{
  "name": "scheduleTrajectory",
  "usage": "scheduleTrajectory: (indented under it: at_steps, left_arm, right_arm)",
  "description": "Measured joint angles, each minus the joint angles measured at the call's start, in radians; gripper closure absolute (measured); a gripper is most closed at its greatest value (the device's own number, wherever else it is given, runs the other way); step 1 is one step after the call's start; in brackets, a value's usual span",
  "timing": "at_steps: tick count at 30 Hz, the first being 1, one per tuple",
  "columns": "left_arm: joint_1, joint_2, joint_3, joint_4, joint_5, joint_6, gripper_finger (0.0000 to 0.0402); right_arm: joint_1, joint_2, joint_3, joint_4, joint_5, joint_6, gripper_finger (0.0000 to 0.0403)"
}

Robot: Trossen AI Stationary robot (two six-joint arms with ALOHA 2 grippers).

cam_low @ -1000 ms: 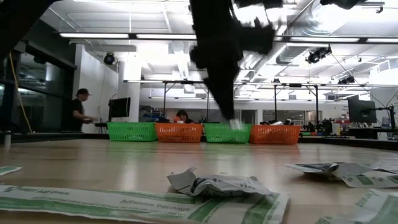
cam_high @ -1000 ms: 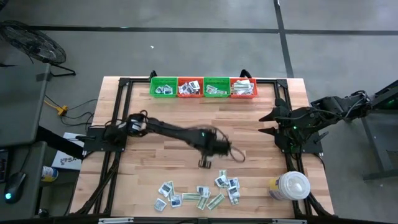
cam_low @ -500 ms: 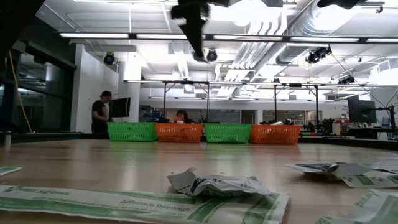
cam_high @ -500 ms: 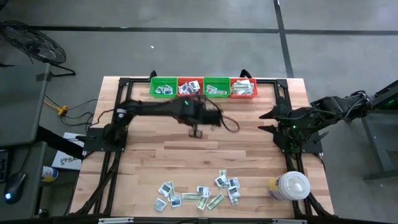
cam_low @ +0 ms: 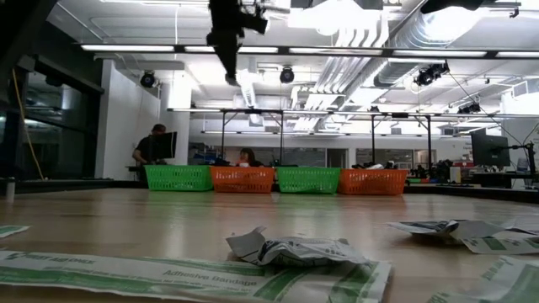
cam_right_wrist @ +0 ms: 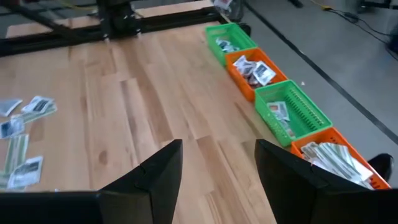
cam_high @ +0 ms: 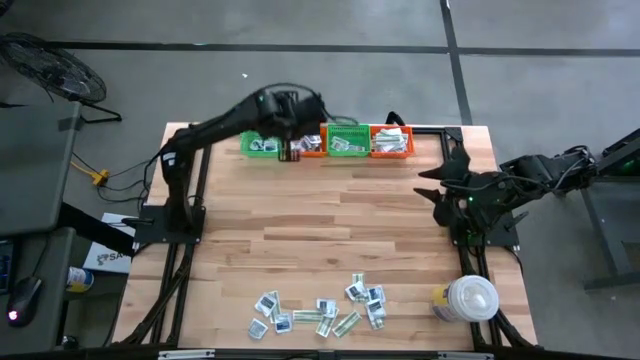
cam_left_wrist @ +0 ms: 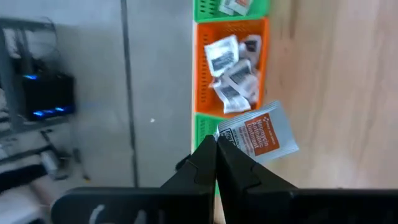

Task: Pick & Place First Aid Supplies
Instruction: Put the orange ointment pack in the right green bin

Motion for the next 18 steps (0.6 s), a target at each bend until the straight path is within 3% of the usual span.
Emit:
scheduleTrajectory:
  at_steps: [3, 12, 18]
  left_arm:
    - [0.088, -0.003, -0.023, 0.024, 0.084, 0.046, 0.0401]
    - [0.230, -0.003, -0.186, 0.418, 0.423, 0.183, 0.0401]
    - [0.235, 0.000, -0.277, 0.662, 0.475, 0.181, 0.0401]
  right_arm:
    - [0.000, 0.000, 0.000, 0.000, 0.026, 0.033, 0.0208]
    - [0.000, 0.000, 0.000, 0.000, 0.119, 0.093, 0.0208]
    - [-0.006, 0.000, 0.000, -0.001, 0.198, 0.134, 0.0208]
